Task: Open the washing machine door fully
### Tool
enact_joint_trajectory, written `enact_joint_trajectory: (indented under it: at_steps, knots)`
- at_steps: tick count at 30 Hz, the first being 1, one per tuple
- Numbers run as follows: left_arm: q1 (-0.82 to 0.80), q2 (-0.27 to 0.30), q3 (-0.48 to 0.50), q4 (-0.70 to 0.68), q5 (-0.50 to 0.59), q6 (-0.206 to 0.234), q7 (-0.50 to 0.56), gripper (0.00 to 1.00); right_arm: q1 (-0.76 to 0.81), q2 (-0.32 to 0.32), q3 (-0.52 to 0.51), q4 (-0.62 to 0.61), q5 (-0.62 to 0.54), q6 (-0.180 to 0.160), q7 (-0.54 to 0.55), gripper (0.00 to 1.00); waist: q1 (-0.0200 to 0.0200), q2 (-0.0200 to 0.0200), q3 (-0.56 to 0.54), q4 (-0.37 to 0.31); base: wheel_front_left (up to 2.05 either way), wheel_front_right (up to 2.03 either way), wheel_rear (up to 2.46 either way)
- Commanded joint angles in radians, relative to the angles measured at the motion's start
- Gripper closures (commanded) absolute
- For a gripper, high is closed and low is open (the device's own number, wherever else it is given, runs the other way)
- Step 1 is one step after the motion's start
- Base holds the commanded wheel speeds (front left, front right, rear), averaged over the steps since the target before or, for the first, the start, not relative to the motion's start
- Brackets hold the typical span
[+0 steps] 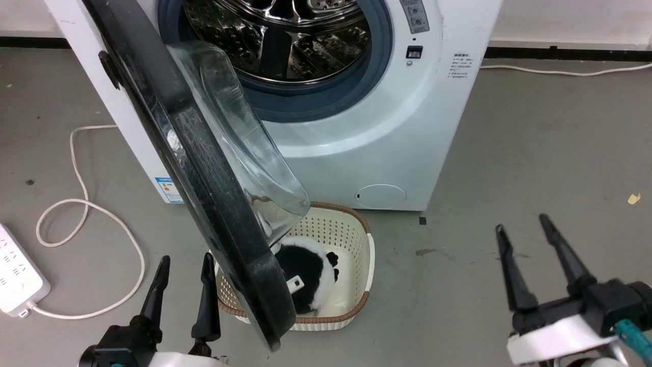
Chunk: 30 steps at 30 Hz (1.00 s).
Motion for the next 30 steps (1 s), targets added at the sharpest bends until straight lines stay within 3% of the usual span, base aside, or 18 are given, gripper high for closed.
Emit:
enact_joint_trajectory:
  at_steps: [1, 11, 13, 23, 30]
  knots:
    - [0.003, 0.002, 0.0, -0.001, 0.007, -0.003, -0.005, 0.0, 0.012, 0.006, -0.003, -0.011, -0.005, 0.001, -0.005, 0.0, 0.0001, 0.0, 0.0, 0.0, 0.0, 0.0, 0.0]
    - [-0.003, 0.002, 0.003, -0.003, 0.017, 0.008, -0.005, 0.0, 0.054, 0.034, -0.038, -0.04, -0.008, 0.001, -0.005, 0.0, 0.0001, 0.0, -0.003, 0.003, 0.0, 0.0, 0.0]
    - [-0.004, 0.002, 0.0, -0.001, 0.017, 0.006, -0.005, 0.97, 0.052, 0.035, -0.038, -0.038, -0.004, 0.001, -0.006, 0.0, 0.0001, 0.0, -0.003, 0.005, 0.0, 0.0, 0.0]
    - [-0.014, 0.002, 0.008, -0.037, 0.001, 0.019, -0.005, 1.0, 0.048, 0.035, -0.033, -0.034, 0.022, 0.001, -0.006, 0.0, 0.0001, 0.0, -0.01, 0.012, 0.0, 0.0, 0.0]
    - [-0.084, 0.002, 0.061, -0.306, -0.011, 0.078, -0.005, 1.0, 0.046, 0.035, -0.039, -0.034, 0.027, 0.001, -0.006, 0.0, 0.0001, 0.0, -0.019, 0.03, 0.0, 0.0, 0.0]
